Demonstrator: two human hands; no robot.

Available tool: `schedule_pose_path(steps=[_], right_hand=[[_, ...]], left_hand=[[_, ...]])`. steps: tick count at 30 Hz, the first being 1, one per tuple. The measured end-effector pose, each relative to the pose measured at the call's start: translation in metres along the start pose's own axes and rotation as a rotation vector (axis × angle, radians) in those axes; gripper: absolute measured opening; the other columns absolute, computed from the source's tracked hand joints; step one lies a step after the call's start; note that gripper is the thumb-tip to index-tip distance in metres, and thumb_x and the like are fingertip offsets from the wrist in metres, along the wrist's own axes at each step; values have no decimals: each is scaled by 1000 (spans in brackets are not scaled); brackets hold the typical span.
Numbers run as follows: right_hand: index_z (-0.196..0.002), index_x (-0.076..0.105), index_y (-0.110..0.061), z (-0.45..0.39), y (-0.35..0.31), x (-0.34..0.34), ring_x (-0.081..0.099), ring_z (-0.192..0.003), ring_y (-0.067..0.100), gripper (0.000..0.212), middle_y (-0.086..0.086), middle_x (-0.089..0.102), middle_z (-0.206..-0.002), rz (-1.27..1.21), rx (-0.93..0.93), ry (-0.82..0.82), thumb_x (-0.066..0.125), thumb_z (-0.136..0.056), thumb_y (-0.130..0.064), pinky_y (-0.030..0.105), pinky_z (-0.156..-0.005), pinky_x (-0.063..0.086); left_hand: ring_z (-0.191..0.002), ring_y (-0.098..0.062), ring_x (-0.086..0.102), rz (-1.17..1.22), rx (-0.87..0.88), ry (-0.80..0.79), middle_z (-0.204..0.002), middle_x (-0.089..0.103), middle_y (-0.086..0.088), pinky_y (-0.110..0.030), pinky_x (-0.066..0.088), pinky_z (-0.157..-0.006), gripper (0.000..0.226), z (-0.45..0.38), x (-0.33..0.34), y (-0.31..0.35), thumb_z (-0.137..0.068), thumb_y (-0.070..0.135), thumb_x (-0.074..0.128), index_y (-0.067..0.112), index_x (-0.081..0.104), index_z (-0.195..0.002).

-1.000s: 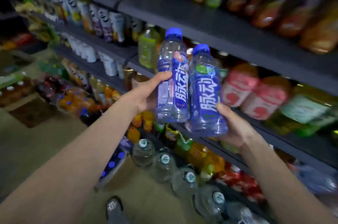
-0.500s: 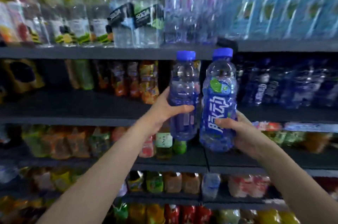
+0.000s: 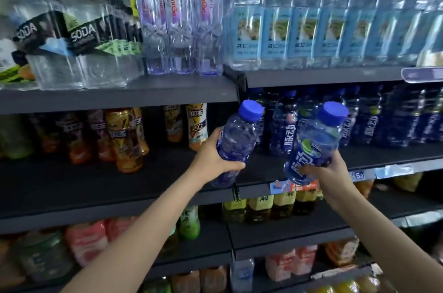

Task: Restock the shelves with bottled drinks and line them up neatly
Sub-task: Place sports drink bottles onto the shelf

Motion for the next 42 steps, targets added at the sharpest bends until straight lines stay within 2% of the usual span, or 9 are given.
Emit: schedule_pose_path(steps=[5,11,15,19,22,26,30,34,42], right_hand=[[-123,43,-8,-46,15,-32,56,-100,27,66,10,57,-108,-47,71,108,62,-68,24,31,-68,47],[-118,44,-11,-125,41,-56,58,-103,38,68,17,59,-111,42,166,-15,70,-63,19,49,-83,50],[-128,42,-12,-164,49,-62,58,-106,34,77,13,59,-118,322,122,-191,82,-63,-5,45,-85,49],[-117,43,-4,-176,39,-59,56,-99,30,64,13,58,-110,842,-101,-324,76,-74,-38,32,-73,40],[-128,37,0,-175,37,-55,57,-101,36,73,20,54,-118,964,-163,-284,69,-79,-43,34,-68,40],[-131,34,1,-168,41,-47,53,-110,36,68,19,44,-131,973,-196,-194,61,-86,-42,41,-75,47],[-130,35,0,-171,46,-36,51,-113,37,63,18,44,-131,929,-188,-198,60,-87,-39,44,-80,48],[-134,33,0,-176,52,-34,47,-117,36,55,18,40,-135,789,-138,-223,61,-88,-14,41,-88,43],[-120,45,-1,-154,46,-47,48,-77,19,34,14,41,-121,549,-401,-248,50,-86,6,21,-65,35]], left_hand=[[-100,-7,55,-53,-31,-19,-98,53,23,-21,40,-85,70,-24,25,-3,-61,9,85,31,42,-111],[-107,-13,58,-86,-85,95,-109,60,8,-26,44,-92,66,-54,69,-7,-59,11,86,30,46,-108],[-113,-20,53,-144,-163,218,-117,60,-1,-44,44,-98,67,-74,98,-16,-51,25,88,37,49,-104],[-111,-19,56,-73,-301,383,-118,60,-2,-43,47,-96,90,-86,118,-28,-37,48,83,26,51,-119],[-109,-21,57,-172,-360,429,-118,58,-4,-42,47,-94,90,-93,119,-32,-40,53,82,20,50,-117],[-119,-26,49,-370,-426,353,-128,49,-8,-41,41,-100,87,-85,123,-34,-58,30,85,17,38,-130],[-124,-26,44,-507,-441,360,-133,44,-8,-35,38,-97,87,-80,133,-36,-69,26,80,18,29,-139],[-122,-26,46,-569,-458,408,-133,45,-8,-34,40,-90,82,-93,141,-31,-74,28,76,18,27,-140],[-120,-30,47,-563,-511,492,-135,44,-13,-35,40,-87,83,-117,138,-44,-75,29,75,16,25,-140]])
Point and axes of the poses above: each hand's wrist, its own z-axis away from the middle knuckle, its own x-axis out of the palm, y = z × x, the point moved 4 cm from there along -z, towards the middle knuckle
